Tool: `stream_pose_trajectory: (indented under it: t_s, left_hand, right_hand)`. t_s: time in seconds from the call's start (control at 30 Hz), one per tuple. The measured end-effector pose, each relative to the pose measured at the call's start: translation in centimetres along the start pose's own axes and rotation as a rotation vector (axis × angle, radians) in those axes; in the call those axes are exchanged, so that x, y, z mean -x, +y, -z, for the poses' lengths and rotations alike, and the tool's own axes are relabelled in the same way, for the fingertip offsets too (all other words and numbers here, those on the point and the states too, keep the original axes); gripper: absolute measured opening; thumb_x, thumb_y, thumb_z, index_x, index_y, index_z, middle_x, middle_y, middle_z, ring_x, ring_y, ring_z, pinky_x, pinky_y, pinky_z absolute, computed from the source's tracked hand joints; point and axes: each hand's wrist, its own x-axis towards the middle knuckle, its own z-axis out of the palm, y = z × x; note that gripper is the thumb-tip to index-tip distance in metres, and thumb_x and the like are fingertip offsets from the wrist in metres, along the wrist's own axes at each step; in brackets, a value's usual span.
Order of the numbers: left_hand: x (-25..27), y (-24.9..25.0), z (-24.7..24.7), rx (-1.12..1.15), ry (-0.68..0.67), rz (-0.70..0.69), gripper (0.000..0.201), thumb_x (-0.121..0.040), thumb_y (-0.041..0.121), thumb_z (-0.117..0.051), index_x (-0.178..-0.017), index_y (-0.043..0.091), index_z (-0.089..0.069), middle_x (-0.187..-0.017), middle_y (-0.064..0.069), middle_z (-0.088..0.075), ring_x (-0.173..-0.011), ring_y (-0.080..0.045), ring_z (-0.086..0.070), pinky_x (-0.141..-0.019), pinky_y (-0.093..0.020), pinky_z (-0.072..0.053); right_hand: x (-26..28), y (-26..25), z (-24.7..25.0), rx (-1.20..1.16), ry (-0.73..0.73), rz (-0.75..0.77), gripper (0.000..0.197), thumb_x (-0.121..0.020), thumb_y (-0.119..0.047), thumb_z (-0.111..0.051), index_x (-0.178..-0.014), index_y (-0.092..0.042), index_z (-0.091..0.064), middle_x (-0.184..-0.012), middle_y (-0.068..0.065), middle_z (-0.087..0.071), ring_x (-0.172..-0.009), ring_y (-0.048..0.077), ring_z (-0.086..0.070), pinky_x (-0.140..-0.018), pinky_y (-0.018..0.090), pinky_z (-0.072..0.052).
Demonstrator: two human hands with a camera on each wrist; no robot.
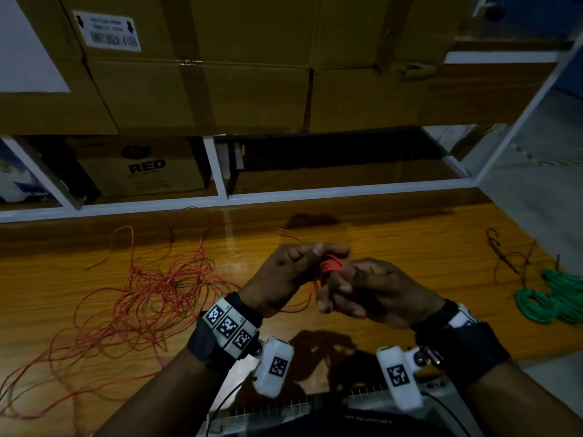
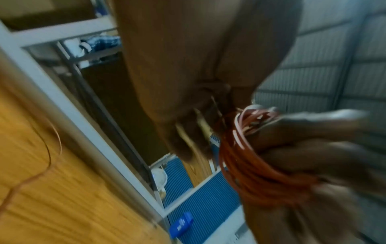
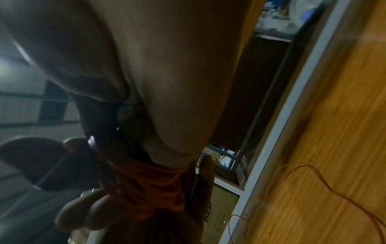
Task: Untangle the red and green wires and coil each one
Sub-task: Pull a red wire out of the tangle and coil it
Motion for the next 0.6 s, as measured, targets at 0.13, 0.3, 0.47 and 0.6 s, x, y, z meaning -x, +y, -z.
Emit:
stream_pose_trajectory:
  t_s: [0.13, 0.3, 0.47, 0.6]
  left_hand:
    - [0.2, 0.2, -0.5, 0.063, -0.114, 0.025, 0.047, -0.1, 0.024, -0.047, -0.137, -0.003, -0.057, -0.096, -0.004, -0.077, -0.091, -0.019, -0.073, -0.087, -0.034, -0.056]
    - [-0.2, 0.3, -0.7, -0.114, -0.199, -0.125, 0.04, -0.099, 0.01, -0.058, -0.137, -0.001, -0.06, -0.106, -0.013, -0.076, -0.094, -0.029, -0.072, -0.088, -0.048, -0.057]
    - [-1.0, -0.8, -1.6, -0.457, 0.005, -0.199, 0.027, -0.104, 0.015, -0.058, -0.128, 0.011, -0.071, -0.109, -0.001, -0.078, -0.1, -0.015, -0.074, -0.085, -0.031, -0.059]
    - [-1.5, -2.5, -2.1, -0.553, 0.126, -0.143, 0.025, -0.104, 0.024, -0.06, -0.123, 0.018, -0.074, -0.1, 0.004, -0.079, -0.091, -0.006, -0.074, -0.08, -0.031, -0.061]
  right_hand:
    - [0.8, -0.4, 1.3, -0.175, -0.05, 0.03, 0.033, -0.106, -0.033, -0.049, -0.088, -0.006, -0.056, -0.079, 0.06, -0.028, -0.087, 0.021, -0.068, -0.083, 0.031, -0.05]
    - [1.5, -0.9, 1.9, -0.191, 0.032, -0.008, 0.039, -0.108, -0.027, -0.037, -0.087, -0.005, -0.06, -0.076, 0.03, -0.052, -0.074, 0.018, -0.068, -0.078, 0.029, -0.052]
    - [1.9, -1.7, 1.6, -0.148, 0.409, -0.047, 0.047, -0.104, -0.026, -0.037, -0.078, 0.004, -0.062, -0.069, 0.024, -0.059, -0.066, 0.026, -0.069, -0.061, 0.026, -0.057]
    - [1.7, 0.0, 2.2, 0.384, 0.695, -0.07, 0.052, -0.105, -0.04, -0.045, -0.075, -0.006, -0.071, -0.073, 0.017, -0.071, -0.068, 0.027, -0.069, -0.075, 0.042, -0.058]
